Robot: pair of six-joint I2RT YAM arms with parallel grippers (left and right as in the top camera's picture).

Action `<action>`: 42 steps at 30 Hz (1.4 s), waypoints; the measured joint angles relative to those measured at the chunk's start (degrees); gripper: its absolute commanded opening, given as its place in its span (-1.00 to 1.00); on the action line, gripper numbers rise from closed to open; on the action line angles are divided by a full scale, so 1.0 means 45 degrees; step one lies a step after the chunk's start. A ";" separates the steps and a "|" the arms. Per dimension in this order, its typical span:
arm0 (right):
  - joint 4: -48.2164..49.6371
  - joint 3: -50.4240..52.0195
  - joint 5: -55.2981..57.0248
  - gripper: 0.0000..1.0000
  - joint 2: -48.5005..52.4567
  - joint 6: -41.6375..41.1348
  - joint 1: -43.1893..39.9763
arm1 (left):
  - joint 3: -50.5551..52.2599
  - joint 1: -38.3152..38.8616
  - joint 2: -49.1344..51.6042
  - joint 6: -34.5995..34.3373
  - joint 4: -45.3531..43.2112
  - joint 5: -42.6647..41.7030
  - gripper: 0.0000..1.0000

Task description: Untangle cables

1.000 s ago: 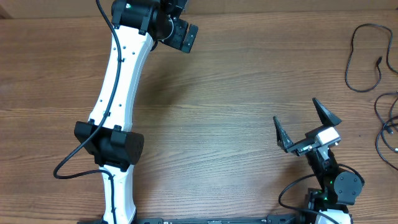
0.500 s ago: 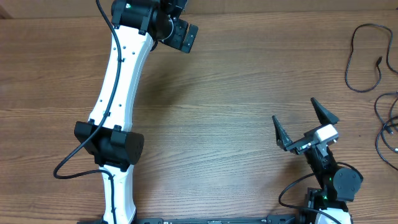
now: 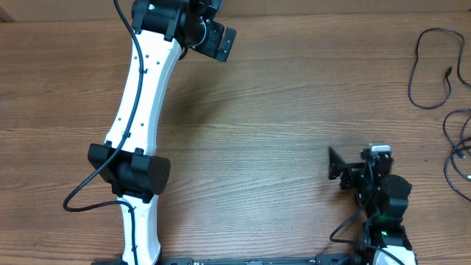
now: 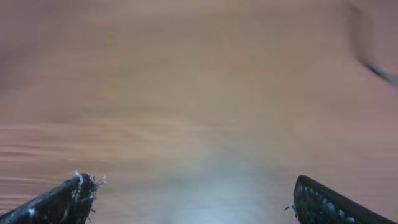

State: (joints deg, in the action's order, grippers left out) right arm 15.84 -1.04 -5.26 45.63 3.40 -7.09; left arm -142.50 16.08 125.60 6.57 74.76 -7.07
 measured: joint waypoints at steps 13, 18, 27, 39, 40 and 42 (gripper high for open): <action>-0.2380 0.0000 0.4226 0.99 0.0015 0.0005 0.0000 | 0.0000 0.0000 0.0000 0.0000 0.0092 -0.0199 1.00; -0.2380 0.0000 0.4367 1.00 0.0015 0.0000 0.0000 | 0.0000 0.0000 0.0000 0.0000 0.0092 -0.0204 0.99; -0.2385 0.0000 0.4415 1.00 0.0015 0.0000 0.0000 | 0.0000 0.0000 0.0000 0.0000 -0.0102 -0.0214 1.00; -0.3716 0.0000 0.4415 1.00 -0.2900 -0.0005 0.0000 | 0.0000 0.0000 0.0000 -0.0005 -0.0282 -0.0291 1.00; -0.3891 0.0000 0.4415 1.00 -0.3453 0.0000 0.0005 | 0.0000 0.0000 0.0000 -0.0005 -0.0287 -0.0291 1.00; -0.4187 0.0000 0.4425 1.00 -0.4532 0.0010 0.0024 | 0.0000 0.0000 0.0000 -0.0005 -0.0287 -0.0291 0.99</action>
State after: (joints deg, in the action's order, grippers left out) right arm -3.01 -1.04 14.66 25.23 3.44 -6.98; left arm -142.50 16.08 125.60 6.55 73.47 -8.38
